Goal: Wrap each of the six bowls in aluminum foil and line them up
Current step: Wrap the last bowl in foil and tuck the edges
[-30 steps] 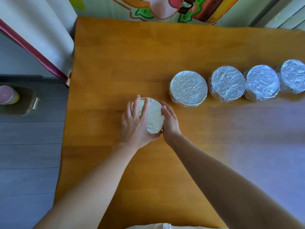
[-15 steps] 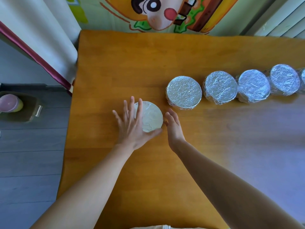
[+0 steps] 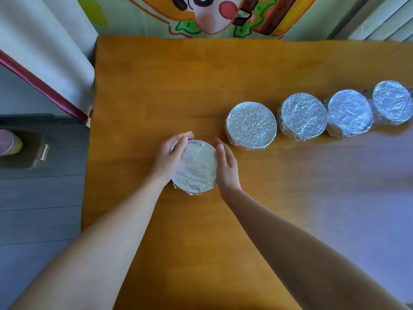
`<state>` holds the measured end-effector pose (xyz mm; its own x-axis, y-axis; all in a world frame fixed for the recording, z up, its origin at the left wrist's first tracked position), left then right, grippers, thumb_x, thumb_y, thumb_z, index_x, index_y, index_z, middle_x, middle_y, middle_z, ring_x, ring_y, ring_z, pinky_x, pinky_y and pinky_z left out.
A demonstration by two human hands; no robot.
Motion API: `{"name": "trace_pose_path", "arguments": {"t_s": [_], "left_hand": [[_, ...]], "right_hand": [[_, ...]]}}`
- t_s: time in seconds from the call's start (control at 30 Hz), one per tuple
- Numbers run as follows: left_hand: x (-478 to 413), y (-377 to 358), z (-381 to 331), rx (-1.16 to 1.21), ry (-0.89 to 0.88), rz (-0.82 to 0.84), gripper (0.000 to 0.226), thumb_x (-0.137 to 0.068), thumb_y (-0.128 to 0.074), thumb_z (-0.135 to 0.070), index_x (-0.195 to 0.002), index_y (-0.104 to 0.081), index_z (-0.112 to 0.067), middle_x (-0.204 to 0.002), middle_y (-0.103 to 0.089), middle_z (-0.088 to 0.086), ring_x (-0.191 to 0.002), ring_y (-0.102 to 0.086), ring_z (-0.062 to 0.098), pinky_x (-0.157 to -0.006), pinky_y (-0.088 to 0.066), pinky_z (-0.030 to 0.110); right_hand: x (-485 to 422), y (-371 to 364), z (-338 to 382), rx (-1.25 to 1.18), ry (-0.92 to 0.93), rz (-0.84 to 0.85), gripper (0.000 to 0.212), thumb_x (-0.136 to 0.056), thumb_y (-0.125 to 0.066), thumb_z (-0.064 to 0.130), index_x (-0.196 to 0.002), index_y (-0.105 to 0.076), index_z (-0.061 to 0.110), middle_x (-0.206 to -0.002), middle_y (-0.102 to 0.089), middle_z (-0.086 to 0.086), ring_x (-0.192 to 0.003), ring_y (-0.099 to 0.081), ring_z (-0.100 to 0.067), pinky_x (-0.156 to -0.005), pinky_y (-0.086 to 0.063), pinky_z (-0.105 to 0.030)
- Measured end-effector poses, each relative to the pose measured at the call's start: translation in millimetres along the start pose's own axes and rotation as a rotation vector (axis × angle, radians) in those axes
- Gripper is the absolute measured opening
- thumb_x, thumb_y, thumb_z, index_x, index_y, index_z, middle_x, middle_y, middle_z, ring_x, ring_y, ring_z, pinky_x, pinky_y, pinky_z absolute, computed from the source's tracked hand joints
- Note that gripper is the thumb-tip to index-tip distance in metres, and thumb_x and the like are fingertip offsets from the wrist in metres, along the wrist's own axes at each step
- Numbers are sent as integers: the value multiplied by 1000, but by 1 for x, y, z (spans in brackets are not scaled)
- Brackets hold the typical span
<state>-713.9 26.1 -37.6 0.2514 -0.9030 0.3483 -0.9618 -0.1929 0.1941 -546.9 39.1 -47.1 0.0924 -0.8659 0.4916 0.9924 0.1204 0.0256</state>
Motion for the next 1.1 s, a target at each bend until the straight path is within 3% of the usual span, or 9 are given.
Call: {"name": "trace_pose_path", "arguments": {"t_s": [0.2, 0.33, 0.4, 0.53, 0.6, 0.67, 0.77, 0.87, 1.1], "left_hand": [[-3, -7, 19, 218, 133, -13, 40, -108, -35, -31, -108, -72, -14, -94, -76, 5, -91, -71, 18, -77, -57, 32], [-2, -8, 15, 183, 98, -60, 44, -110, -27, -19, -109, -66, 2, -48, -56, -20, -48, -54, -6, -48, -37, 7], [-3, -9, 16, 179, 86, -69, 44, -110, -27, -16, -108, -66, 3, -45, -52, -22, -46, -51, -7, -48, -35, 6], [-4, -4, 14, 120, 70, -76, 44, -110, -30, -25, -100, -70, -9, -63, -67, -17, -65, -63, -3, -61, -46, 15], [-6, -6, 20, 129, 82, -19, 47, -104, -34, -43, -100, -74, -18, -89, -76, -2, -88, -71, 11, -78, -56, 32], [-7, -9, 25, 167, 114, 62, 51, -94, -38, -63, -111, -73, -30, -116, -72, 7, -113, -66, 20, -98, -51, 49], [3, 6, 16, 142, 97, -29, 58, -93, -30, -66, -129, -63, -35, -140, -57, 0, -131, -51, 14, -112, -39, 44], [26, 32, 13, 111, 45, -297, 57, -96, -24, -49, -131, -62, -25, -139, -56, -4, -130, -49, 11, -112, -38, 34], [62, -6, 48, 591, 315, -434, 50, -107, -21, -45, -134, -58, -27, -134, -62, 0, -123, -58, 17, -93, -52, 29]], "right_hand": [[-1, -4, -6, -26, -3, -16, 39, -108, -34, 30, -131, -61, 13, -107, -71, 8, -98, -67, 0, -79, -54, -18], [-4, -5, -10, -27, -16, -38, 39, -108, -34, 31, -126, -63, 13, -107, -71, 4, -98, -68, -5, -82, -55, -21], [-5, -6, -11, -21, -13, -44, 39, -108, -34, 32, -124, -64, 14, -109, -71, 1, -101, -67, -8, -87, -56, -26], [-6, -8, -11, -24, -8, -21, 39, -108, -34, 34, -124, -64, 14, -112, -70, -4, -106, -67, -15, -93, -55, -34], [-6, -8, -10, -40, -18, 8, 39, -108, -34, 33, -125, -62, 13, -111, -70, -2, -104, -67, -14, -90, -56, -31], [-6, -8, -11, -57, -35, 43, 38, -107, -35, 34, -129, -61, 15, -115, -70, -1, -107, -67, -13, -90, -56, -30], [-3, -5, -5, -51, -19, 64, 37, -105, -40, 36, -136, -55, 22, -127, -64, 5, -114, -62, -2, -91, -53, -20], [2, 5, 0, -48, 18, 34, 38, -105, -44, 32, -138, -53, 18, -120, -61, 17, -107, -58, 14, -79, -47, -6], [7, -1, -14, -60, -7, 30, 38, -106, -38, 39, -136, -55, 24, -136, -59, 3, -125, -55, -7, -96, -50, -19]]}}
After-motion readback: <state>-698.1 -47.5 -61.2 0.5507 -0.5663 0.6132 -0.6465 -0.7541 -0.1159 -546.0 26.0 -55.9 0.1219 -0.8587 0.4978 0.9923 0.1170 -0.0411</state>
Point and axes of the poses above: each hand's wrist, its own x-axis away from the middle knuckle, its own y-axis out of the back of the hand, z = x × y, the point moved 9 cm from there along -x, towards the middle knuckle
